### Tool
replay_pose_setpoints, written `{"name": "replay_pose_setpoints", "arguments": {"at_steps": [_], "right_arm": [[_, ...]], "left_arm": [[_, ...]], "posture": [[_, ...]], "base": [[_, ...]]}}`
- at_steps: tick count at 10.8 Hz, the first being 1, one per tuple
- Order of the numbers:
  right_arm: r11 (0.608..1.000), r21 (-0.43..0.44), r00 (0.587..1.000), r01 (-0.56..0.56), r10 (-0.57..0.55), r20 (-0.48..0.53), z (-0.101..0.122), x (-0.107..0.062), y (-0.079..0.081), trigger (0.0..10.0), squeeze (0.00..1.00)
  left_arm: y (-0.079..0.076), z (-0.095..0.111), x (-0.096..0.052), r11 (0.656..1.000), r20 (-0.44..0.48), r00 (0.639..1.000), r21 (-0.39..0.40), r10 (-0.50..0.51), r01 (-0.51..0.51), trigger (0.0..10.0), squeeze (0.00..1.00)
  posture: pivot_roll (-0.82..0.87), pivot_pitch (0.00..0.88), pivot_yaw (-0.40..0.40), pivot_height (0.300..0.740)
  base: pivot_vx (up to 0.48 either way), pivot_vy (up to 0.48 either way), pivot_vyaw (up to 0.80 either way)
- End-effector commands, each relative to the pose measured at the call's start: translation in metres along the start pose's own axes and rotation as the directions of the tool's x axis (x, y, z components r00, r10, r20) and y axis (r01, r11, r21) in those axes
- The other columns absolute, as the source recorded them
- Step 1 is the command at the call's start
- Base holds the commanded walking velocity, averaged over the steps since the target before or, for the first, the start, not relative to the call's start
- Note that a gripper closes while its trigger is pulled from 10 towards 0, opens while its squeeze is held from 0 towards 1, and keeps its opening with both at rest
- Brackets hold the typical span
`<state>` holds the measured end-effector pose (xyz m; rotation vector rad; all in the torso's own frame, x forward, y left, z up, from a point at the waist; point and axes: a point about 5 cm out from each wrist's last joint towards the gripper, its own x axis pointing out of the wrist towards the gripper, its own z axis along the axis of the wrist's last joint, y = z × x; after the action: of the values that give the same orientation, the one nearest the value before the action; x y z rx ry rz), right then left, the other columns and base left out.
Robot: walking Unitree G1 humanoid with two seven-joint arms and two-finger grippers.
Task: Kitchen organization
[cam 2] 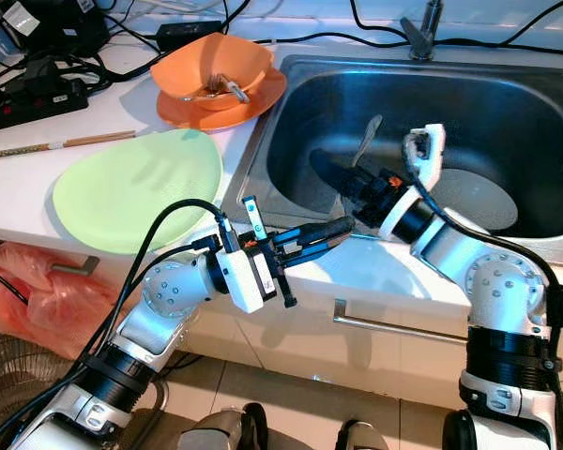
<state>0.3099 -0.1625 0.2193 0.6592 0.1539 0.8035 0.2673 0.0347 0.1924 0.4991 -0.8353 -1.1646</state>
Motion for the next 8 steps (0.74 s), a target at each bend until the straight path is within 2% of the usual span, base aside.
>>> {"name": "replay_pose_setpoints", "arguments": {"at_steps": [1, 5, 8], "right_arm": [[1.0, -0.013, 1.0, -0.001, 0.001, 0.007, 0.002, 0.002, 0.0, 0.0, 0.0], [0.997, -0.032, 0.998, 0.064, -0.064, 0.013, 0.003, 0.0, -0.008, 0.0, 0.0], [0.995, -0.047, 0.996, 0.085, -0.085, 0.012, 0.005, 0.0, -0.012, 0.0, 0.0]], "left_arm": [[0.001, 0.0, 0.0, 1.0, -0.002, 1.0, 0.021, -0.01, 0.01, 0.0, 0.0], [-0.001, 0.0, -0.003, 0.998, -0.008, 0.999, 0.049, -0.046, 0.046, 0.0, 0.0], [0.0, -0.003, -0.013, 0.994, -0.042, 0.996, 0.077, -0.074, 0.077, 0.0, 0.0]], "posture": [[-0.03, 0.156, 0.089, 0.74], [-0.03, 0.16, 0.09, 0.74], [-0.03, 0.16, 0.085, 0.74]], "base": [[0.0, 0.0, 0.0], [0.0, 0.0, 0.0], [0.0, 0.0, 0.0]]}}
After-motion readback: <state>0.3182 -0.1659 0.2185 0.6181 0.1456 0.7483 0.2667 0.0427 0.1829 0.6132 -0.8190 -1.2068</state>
